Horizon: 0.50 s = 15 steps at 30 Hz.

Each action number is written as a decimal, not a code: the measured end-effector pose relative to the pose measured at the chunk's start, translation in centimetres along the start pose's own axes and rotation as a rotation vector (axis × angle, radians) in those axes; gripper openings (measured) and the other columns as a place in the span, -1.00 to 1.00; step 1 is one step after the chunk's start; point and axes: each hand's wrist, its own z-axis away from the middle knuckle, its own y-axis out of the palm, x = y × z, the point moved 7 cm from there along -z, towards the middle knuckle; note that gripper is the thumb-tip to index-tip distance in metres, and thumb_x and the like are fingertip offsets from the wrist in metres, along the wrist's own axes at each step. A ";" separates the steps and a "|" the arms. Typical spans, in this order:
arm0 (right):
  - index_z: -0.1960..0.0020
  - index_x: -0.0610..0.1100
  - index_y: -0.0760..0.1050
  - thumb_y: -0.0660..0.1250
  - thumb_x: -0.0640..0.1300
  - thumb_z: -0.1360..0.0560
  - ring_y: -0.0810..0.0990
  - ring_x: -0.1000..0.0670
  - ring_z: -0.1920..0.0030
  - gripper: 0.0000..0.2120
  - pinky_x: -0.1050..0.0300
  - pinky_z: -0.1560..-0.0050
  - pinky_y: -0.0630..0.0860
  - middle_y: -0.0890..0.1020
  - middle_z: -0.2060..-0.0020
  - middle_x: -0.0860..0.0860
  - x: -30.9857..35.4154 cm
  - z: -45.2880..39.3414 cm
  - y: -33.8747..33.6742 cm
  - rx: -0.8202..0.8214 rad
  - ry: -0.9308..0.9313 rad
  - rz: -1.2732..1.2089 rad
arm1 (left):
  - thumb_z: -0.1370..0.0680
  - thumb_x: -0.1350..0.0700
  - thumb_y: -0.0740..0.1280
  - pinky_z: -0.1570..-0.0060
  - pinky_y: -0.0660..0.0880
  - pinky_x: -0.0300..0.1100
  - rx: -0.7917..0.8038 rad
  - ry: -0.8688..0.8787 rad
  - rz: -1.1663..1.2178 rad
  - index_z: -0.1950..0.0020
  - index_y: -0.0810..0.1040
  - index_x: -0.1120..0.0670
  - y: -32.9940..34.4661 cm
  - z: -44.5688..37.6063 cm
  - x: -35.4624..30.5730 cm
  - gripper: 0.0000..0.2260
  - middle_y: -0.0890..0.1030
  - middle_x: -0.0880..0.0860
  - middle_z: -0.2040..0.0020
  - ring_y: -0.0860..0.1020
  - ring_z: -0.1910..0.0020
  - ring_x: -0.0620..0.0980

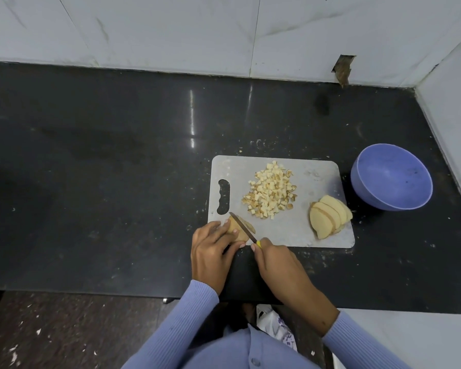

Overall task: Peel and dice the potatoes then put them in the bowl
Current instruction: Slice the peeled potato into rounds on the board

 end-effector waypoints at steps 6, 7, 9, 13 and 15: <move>-0.16 -0.18 0.31 -0.10 0.02 -0.67 0.56 -0.19 -0.04 -0.67 0.05 0.17 0.31 0.58 -0.02 -0.15 0.7 -0.4 0.3 0.014 0.054 0.133 | -0.44 0.06 0.39 -0.06 0.27 -0.21 0.007 0.054 -0.036 0.21 0.71 0.13 0.0 -0.2 -0.5 -0.83 0.70 0.08 0.07 0.53 -0.01 -0.06; -0.16 -0.18 0.30 -0.10 0.01 -0.67 0.56 -0.20 -0.04 -0.68 0.04 0.17 0.32 0.58 -0.03 -0.15 0.9 -0.5 0.5 0.014 0.057 0.147 | -0.44 0.06 0.39 -0.05 0.28 -0.20 0.001 0.065 -0.056 0.22 0.70 0.12 -0.1 -0.3 -0.6 -0.84 0.70 0.08 0.08 0.53 -0.01 -0.06; -0.17 -0.19 0.29 -0.10 0.00 -0.67 0.56 -0.21 -0.05 -0.68 0.02 0.16 0.34 0.57 -0.04 -0.16 1.0 -0.7 0.7 0.024 0.053 0.154 | -0.44 0.07 0.38 -0.06 0.28 -0.16 -0.006 0.081 -0.098 0.24 0.70 0.11 -0.2 -0.3 -0.9 -0.84 0.70 0.07 0.10 0.54 -0.02 -0.06; -0.19 -0.19 0.30 -0.09 0.01 -0.67 0.56 -0.19 -0.07 -0.67 0.07 0.19 0.27 0.57 -0.05 -0.15 -0.2 0.5 0.9 0.060 0.069 0.163 | -0.46 0.02 0.35 -0.09 0.29 -0.08 0.007 0.088 -0.150 0.23 0.71 0.09 -0.3 -0.4 -1.2 -0.80 0.70 0.06 0.11 0.63 0.01 0.02; -0.17 -0.16 0.29 -0.11 0.02 -0.67 0.57 -0.17 -0.07 -0.68 0.09 0.20 0.26 0.58 -0.04 -0.12 -1.3 2.1 1.2 0.076 0.082 0.193 | -0.46 0.01 0.35 -0.09 0.28 -0.09 0.013 0.080 -0.147 0.23 0.70 0.09 -0.3 -0.5 -1.2 -0.80 0.70 0.05 0.11 0.64 0.02 0.03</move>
